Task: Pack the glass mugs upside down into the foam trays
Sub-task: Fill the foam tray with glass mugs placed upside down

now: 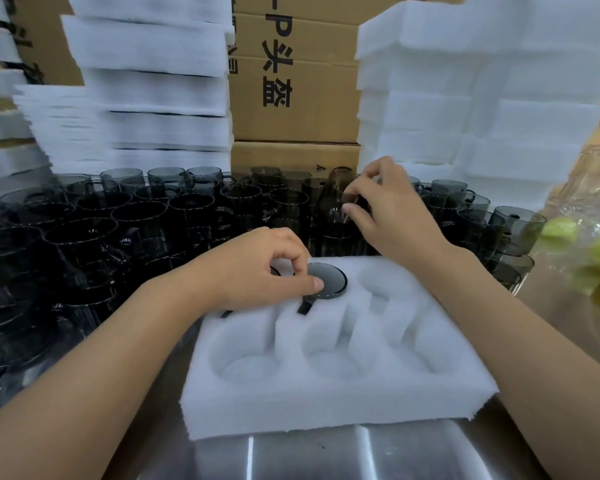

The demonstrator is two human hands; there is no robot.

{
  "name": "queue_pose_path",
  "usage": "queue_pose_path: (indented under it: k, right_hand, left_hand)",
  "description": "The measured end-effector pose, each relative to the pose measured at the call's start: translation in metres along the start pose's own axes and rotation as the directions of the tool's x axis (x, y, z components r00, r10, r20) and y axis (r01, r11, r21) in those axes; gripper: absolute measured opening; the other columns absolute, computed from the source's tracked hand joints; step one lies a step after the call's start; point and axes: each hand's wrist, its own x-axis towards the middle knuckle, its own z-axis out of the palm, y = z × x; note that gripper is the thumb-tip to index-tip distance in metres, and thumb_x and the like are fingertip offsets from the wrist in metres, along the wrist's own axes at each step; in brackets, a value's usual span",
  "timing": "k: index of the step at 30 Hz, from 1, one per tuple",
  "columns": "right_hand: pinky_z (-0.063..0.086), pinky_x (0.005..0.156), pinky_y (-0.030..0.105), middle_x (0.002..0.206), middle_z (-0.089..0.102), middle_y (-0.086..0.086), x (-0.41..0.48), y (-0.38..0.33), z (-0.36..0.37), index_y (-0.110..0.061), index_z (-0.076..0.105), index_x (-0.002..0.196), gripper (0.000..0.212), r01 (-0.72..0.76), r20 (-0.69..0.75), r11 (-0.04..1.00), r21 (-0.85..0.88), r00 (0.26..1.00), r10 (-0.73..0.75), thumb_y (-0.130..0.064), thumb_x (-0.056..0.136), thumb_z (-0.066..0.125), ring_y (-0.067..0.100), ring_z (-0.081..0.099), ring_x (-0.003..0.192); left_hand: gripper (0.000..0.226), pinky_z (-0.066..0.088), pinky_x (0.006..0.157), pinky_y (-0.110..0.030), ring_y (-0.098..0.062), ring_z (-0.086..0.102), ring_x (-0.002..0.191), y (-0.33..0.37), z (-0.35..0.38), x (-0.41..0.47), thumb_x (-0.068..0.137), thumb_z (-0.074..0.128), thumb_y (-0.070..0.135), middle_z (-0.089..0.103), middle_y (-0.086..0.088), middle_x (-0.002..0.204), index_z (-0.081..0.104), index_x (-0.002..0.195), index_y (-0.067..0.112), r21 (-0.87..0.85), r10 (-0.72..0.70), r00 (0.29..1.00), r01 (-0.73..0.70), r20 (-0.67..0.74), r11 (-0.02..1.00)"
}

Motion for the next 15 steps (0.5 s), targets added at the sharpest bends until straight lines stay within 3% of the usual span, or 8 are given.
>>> queue_pose_path:
  k: [3,5,7,9,12,15]
  right_hand:
    - [0.028,0.084,0.021,0.116,0.048,0.009,-0.005,-0.006,-0.017,-0.005,0.061,0.093,0.015,0.073,-0.199,0.997,0.026,0.978,-0.066,-0.019,0.087,0.061,0.017,0.037,0.099]
    - [0.028,0.093,0.020,0.124,0.043,-0.001,-0.010,-0.012,-0.026,-0.009,0.057,0.090,0.011,0.116,-0.246,0.981,0.157,0.966,-0.075,-0.020,0.087,0.058,0.011,0.036,0.108]
    - [0.030,0.094,0.011,0.132,0.038,-0.003,-0.014,-0.019,-0.030,-0.012,0.053,0.090,0.008,0.127,-0.188,0.937,0.326,0.980,-0.068,-0.019,0.089,0.054,0.000,0.040,0.113]
    - [0.037,0.085,0.012,0.133,0.039,-0.004,-0.017,-0.025,-0.030,-0.015,0.050,0.088,0.005,0.137,-0.116,0.899,0.417,0.988,-0.097,-0.018,0.090,0.053,-0.008,0.046,0.106]
    - [0.044,0.089,0.029,0.128,0.042,-0.001,-0.021,-0.032,-0.023,-0.012,0.053,0.085,0.006,0.184,-0.071,0.882,0.434,0.983,-0.170,-0.016,0.088,0.057,0.003,0.048,0.115]
    - [0.045,0.091,0.031,0.126,0.045,0.003,-0.024,-0.033,-0.015,-0.007,0.060,0.088,0.013,0.213,-0.061,0.877,0.431,0.977,-0.207,-0.017,0.084,0.065,0.009,0.053,0.111]
  left_hand:
    - [0.020,0.034,0.086,-0.011,0.009,0.046,0.103,0.002,0.002,-0.001,0.078,0.064,0.047,0.057,0.025,0.104,0.066,0.070,0.029,0.073,0.026,0.999,-0.023,-0.039,0.997]
    - [0.010,0.034,0.089,-0.009,0.007,0.047,0.105,0.004,0.002,-0.001,0.080,0.064,0.044,0.058,0.025,0.103,0.066,0.079,0.034,0.104,0.069,0.993,-0.058,-0.099,0.993]
    - [0.017,0.035,0.086,-0.006,0.008,0.049,0.104,0.007,0.002,-0.002,0.080,0.061,0.044,0.059,0.027,0.102,0.060,0.096,0.043,0.070,0.091,0.981,-0.080,-0.174,0.994]
    - [0.023,0.042,0.082,-0.011,0.008,0.055,0.101,0.007,0.003,-0.001,0.081,0.064,0.041,0.063,0.024,0.100,0.054,0.102,0.046,-0.032,0.089,0.956,-0.102,-0.280,0.994]
    - [0.020,0.045,0.075,-0.012,0.001,0.062,0.083,0.007,0.005,-0.001,0.081,0.072,0.032,0.068,0.013,0.086,0.060,0.097,0.033,-0.106,0.109,0.876,-0.179,-0.471,0.978]
    - [0.020,0.044,0.066,-0.009,-0.001,0.060,0.070,0.007,0.006,-0.002,0.076,0.078,0.028,0.066,0.013,0.080,0.062,0.087,0.031,-0.095,0.121,0.845,-0.199,-0.521,0.975]
